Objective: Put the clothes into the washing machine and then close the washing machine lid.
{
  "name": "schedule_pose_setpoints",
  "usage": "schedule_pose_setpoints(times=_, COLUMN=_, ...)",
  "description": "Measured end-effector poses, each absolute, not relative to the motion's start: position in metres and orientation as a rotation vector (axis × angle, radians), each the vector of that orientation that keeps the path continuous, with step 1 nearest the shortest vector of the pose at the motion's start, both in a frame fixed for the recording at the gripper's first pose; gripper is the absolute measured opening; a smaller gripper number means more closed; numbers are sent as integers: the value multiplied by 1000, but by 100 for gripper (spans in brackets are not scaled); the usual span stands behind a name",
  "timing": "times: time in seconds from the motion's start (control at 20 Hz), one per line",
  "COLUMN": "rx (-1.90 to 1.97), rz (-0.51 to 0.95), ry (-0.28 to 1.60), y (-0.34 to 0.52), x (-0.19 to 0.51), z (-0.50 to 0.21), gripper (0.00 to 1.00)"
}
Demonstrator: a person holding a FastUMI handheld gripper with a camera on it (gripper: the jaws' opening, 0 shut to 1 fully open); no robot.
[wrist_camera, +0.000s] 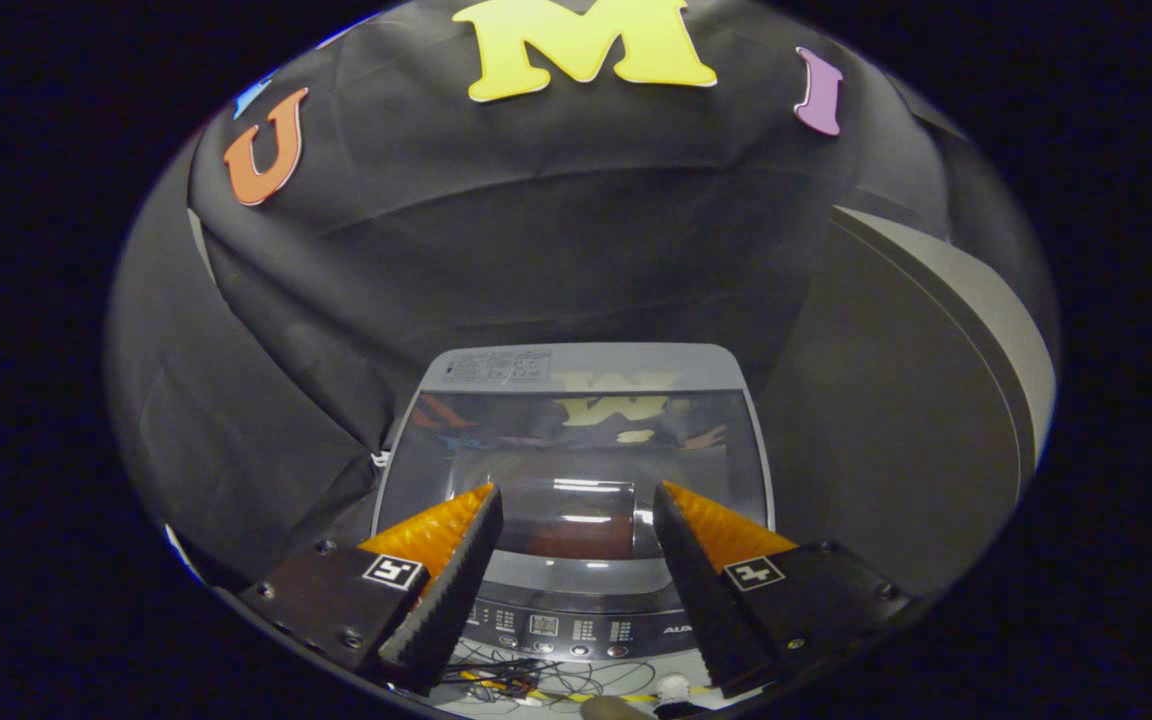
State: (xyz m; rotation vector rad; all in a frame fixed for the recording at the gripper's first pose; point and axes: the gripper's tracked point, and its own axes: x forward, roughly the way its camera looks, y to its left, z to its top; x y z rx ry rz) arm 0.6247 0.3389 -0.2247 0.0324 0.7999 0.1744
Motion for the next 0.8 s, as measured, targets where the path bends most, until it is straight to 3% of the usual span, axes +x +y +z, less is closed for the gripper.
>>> schedule_pose_setpoints(times=0.3, rx=18, rz=208, ry=730, y=323, x=606, z=-181, gripper=95)
schedule_pose_setpoints(times=0.8, rx=41, rz=206, ry=467, y=262, x=516, z=-20, gripper=95)
